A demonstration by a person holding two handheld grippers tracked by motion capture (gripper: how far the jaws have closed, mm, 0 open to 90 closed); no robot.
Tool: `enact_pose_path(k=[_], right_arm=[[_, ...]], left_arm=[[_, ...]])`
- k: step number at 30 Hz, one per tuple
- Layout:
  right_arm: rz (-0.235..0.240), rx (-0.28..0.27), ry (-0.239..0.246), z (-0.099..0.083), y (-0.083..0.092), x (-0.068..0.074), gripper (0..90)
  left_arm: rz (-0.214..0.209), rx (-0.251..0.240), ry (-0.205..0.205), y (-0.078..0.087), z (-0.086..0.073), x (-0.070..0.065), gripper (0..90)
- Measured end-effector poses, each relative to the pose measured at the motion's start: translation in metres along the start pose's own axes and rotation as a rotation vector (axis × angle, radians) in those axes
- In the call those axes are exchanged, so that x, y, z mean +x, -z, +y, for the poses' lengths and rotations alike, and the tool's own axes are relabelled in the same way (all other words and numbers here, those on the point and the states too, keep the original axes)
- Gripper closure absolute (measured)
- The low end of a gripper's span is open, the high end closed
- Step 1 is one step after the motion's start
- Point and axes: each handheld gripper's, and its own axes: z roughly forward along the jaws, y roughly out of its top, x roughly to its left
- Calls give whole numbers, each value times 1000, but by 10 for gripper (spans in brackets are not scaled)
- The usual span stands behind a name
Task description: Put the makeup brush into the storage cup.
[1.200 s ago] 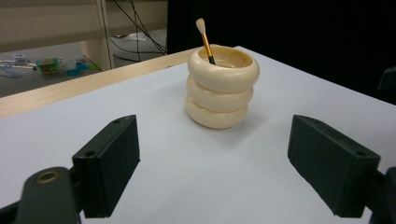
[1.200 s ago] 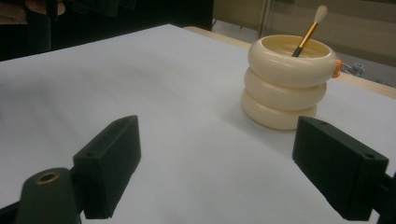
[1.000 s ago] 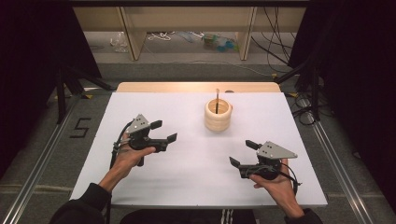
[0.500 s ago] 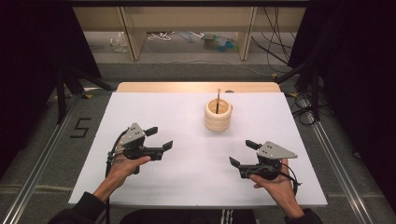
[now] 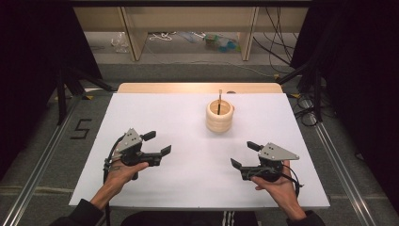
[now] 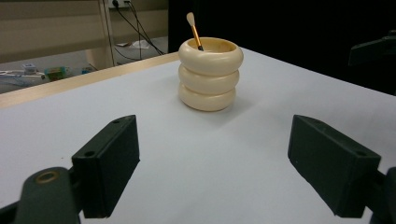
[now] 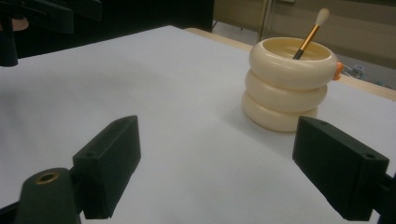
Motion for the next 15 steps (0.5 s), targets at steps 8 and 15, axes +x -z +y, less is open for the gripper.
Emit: enact_pose_path(k=[8, 15], right_arm=[[1, -5, 0, 0, 0, 0, 160], [-1, -1, -1, 0, 0, 0, 160]], left_arm=[[-8, -3, 4, 4, -3, -6, 165], [-15, 2, 15, 9, -7, -11, 162]])
